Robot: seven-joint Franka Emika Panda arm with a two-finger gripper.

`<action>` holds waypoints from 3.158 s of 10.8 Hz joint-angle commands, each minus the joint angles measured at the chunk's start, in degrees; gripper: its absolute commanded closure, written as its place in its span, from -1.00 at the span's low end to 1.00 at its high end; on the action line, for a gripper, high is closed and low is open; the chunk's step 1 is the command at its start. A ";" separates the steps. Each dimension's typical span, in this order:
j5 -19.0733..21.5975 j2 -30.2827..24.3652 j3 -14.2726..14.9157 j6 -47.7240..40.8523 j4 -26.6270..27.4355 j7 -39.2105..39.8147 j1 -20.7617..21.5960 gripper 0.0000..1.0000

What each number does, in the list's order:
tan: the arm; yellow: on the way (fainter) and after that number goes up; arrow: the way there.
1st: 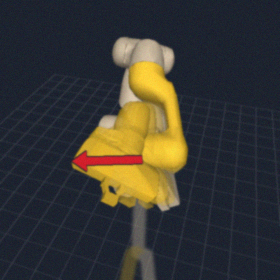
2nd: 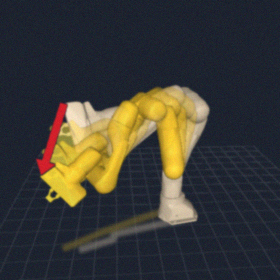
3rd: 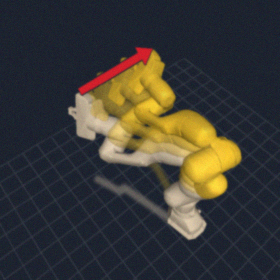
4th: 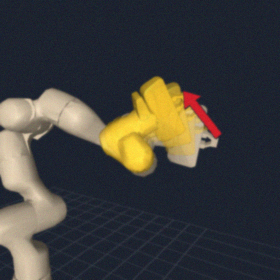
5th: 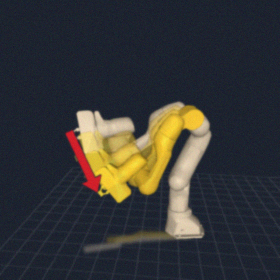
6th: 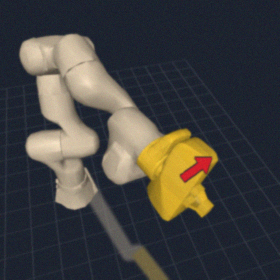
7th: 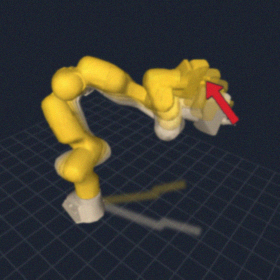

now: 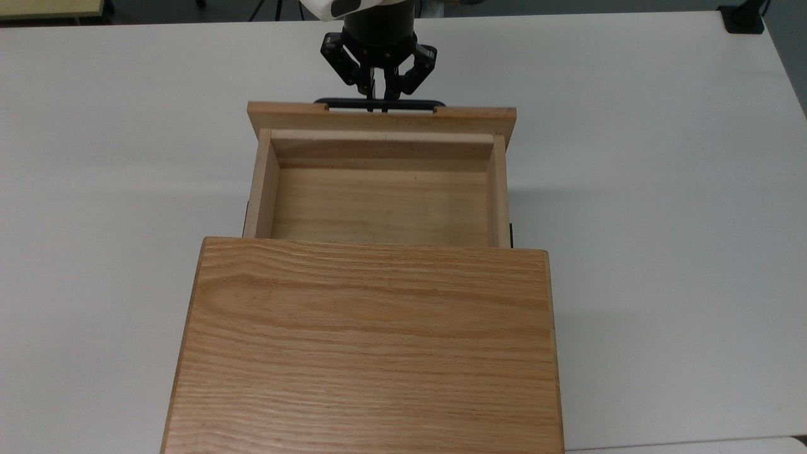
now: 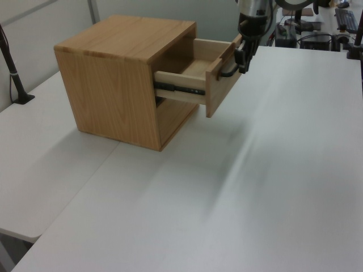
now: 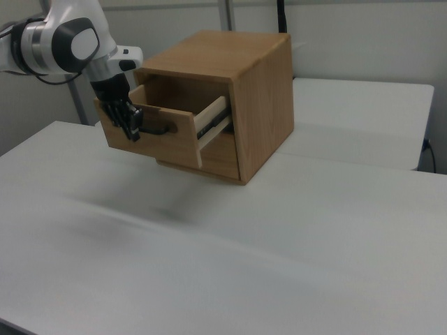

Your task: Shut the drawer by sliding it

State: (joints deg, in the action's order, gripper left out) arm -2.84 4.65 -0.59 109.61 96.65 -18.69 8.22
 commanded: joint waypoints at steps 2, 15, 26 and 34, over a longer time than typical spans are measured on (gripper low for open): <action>-2.08 4.21 0.68 7.88 -4.62 -7.32 -0.14 0.63; -15.80 17.33 0.86 23.46 -16.06 -27.29 -1.54 0.60; -0.51 -11.06 0.94 -20.94 -2.20 1.73 -3.92 -0.91; 0.11 -9.58 4.99 -12.41 -2.08 21.06 -3.83 -1.00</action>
State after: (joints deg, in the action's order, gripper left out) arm -3.92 -4.41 4.00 95.99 93.42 -0.26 3.85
